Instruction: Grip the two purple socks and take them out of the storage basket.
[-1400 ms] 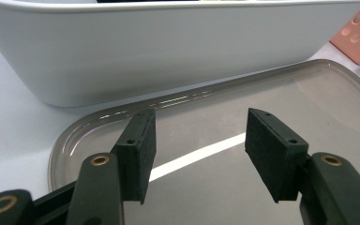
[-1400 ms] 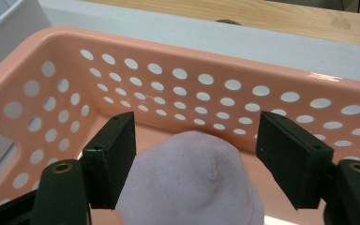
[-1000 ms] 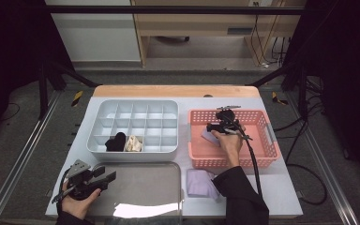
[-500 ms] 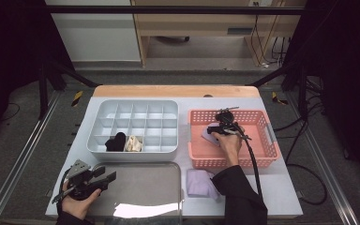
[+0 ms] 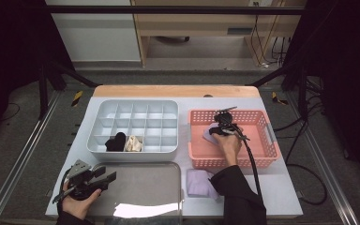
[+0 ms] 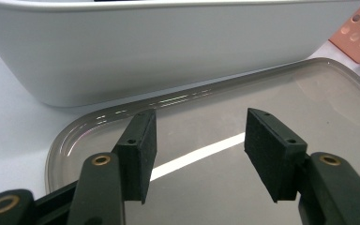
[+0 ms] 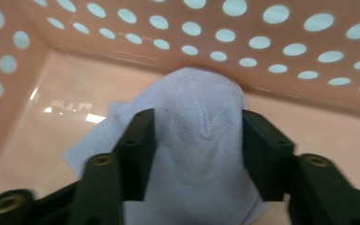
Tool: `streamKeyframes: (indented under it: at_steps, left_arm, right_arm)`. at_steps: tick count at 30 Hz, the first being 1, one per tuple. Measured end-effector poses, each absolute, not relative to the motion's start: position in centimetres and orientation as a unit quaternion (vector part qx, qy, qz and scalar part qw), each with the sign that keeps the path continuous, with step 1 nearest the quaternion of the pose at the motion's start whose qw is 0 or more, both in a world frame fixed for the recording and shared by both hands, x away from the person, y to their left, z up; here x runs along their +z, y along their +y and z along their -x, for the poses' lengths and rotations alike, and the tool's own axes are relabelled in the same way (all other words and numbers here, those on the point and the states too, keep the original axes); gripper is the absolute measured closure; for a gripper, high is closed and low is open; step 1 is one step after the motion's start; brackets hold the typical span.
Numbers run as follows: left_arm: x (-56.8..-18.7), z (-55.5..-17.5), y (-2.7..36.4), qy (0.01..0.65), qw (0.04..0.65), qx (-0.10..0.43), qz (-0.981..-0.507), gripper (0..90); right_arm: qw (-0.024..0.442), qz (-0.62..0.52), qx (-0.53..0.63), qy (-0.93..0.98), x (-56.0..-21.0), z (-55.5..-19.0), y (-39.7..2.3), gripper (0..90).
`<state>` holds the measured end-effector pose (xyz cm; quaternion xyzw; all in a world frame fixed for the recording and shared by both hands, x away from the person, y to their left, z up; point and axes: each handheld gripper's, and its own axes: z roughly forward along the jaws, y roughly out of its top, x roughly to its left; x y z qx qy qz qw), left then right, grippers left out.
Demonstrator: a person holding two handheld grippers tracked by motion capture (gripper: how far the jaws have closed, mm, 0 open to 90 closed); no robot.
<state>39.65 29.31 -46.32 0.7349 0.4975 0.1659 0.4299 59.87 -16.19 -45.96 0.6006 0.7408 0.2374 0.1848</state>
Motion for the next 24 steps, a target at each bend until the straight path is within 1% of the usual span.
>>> streamKeyframes:
  at_steps: [2,3,4,6,10,14,24]
  left_arm:
    - [-46.3,-39.7,29.3,0.498,0.430,0.166,-0.735,43.3]
    - [-46.3,-39.7,29.3,0.498,0.430,0.165,-0.735,43.3]
    - [-46.3,-39.7,29.3,0.498,0.430,0.165,-0.735,43.3]
    - [-46.3,-39.7,29.3,0.498,0.431,0.166,-0.734,43.3]
    - [-46.4,-39.7,29.3,0.499,0.431,0.163,-0.734,43.3]
    - [-46.4,-39.7,29.3,0.500,0.431,0.163,-0.734,43.3]
    - [-46.4,-39.7,29.3,0.499,0.430,0.164,-0.734,43.3]
  right_arm:
    - [0.177,-0.601,0.235,0.743,-45.8,-59.8,-16.3,67.3]
    - [0.171,-0.601,0.235,0.744,-45.6,-59.8,-16.3,74.7]
    - [0.171,-0.601,0.235,0.744,-45.6,-59.8,-16.3,74.7]
    - [0.165,-0.600,0.233,0.747,-45.5,-59.7,-16.4,77.8]
    - [0.181,-0.592,0.222,0.754,-44.9,-59.4,-16.2,78.7]
    - [0.185,-0.590,0.225,0.753,-44.2,-59.1,-16.3,78.7]
    - [0.197,-0.570,0.291,0.743,-41.1,-57.3,-17.2,78.5]
